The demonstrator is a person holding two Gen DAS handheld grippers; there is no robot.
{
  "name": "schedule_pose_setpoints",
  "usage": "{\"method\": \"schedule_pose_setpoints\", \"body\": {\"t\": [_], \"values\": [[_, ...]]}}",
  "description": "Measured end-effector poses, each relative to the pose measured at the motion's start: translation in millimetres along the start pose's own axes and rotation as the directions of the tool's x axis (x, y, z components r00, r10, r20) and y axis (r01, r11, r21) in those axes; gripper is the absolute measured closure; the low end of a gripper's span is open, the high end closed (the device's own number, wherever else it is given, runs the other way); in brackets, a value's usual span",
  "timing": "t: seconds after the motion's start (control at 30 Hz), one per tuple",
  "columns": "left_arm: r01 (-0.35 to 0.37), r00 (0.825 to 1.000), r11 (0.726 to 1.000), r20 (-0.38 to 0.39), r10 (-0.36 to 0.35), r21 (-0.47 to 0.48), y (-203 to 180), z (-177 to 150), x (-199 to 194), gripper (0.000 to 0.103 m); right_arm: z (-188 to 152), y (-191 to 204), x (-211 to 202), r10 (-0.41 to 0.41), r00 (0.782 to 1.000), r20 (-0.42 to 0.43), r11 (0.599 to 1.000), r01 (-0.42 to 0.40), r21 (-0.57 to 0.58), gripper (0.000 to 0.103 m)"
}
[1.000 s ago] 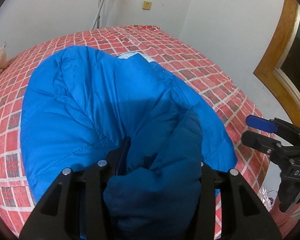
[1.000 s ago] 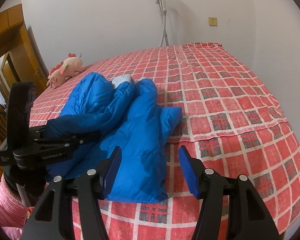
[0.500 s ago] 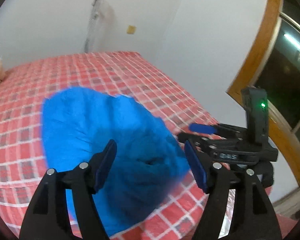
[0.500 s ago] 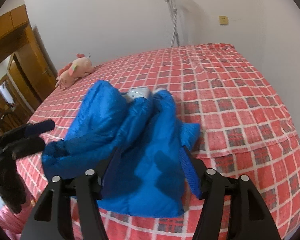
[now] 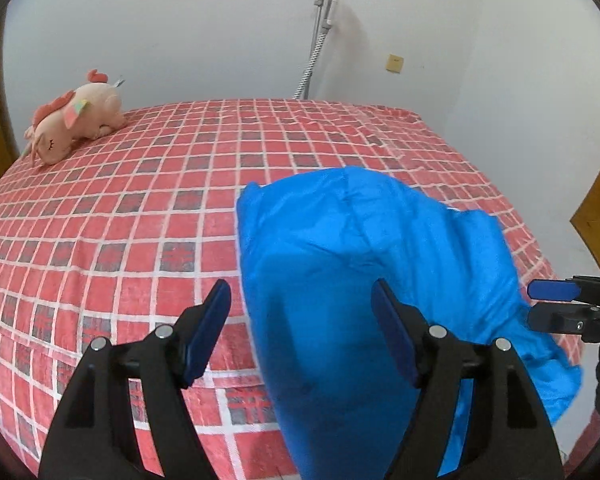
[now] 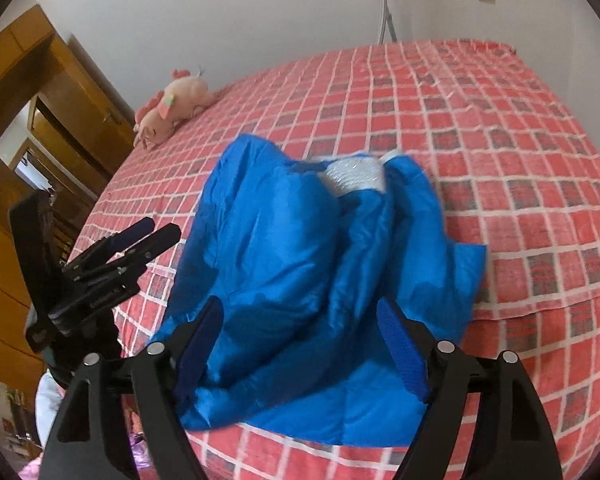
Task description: Fold large clothes
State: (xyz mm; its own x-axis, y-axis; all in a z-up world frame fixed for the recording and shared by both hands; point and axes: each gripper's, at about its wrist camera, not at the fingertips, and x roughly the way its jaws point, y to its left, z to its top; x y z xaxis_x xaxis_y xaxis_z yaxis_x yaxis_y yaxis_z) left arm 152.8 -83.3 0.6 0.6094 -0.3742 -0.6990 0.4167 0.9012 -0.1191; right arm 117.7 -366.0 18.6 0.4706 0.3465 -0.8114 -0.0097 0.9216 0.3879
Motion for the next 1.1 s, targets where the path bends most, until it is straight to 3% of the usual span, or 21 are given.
{"method": "schedule_pose_setpoints", "body": {"t": [0.27,0.6,0.77,0.87,1.1], "values": [[-0.011,1.000,1.000,0.029,0.011,-0.001,12,-6,5,0.031,10,12,29,-0.055,0.996,-0.067,0.998,0.055,0.003,0.018],[-0.018,1.000,1.000,0.001,0.018,-0.024,21,-12,15,0.031,14,11,56,-0.129,0.984,-0.121,0.992,0.129,-0.003,0.020],[-0.019,1.000,0.999,-0.013,0.019,-0.031,23,-13,20,0.031,18,20,55,-0.136,0.988,-0.080,0.989,0.131,-0.068,0.059],[-0.022,1.000,0.999,-0.012,0.021,-0.033,24,-12,21,0.031,20,25,55,-0.128,0.990,-0.063,0.987,0.121,-0.101,0.074],[-0.030,1.000,0.999,-0.012,0.029,-0.041,22,-12,21,0.031,29,36,44,-0.121,0.992,-0.039,0.982,0.114,-0.150,0.085]]}}
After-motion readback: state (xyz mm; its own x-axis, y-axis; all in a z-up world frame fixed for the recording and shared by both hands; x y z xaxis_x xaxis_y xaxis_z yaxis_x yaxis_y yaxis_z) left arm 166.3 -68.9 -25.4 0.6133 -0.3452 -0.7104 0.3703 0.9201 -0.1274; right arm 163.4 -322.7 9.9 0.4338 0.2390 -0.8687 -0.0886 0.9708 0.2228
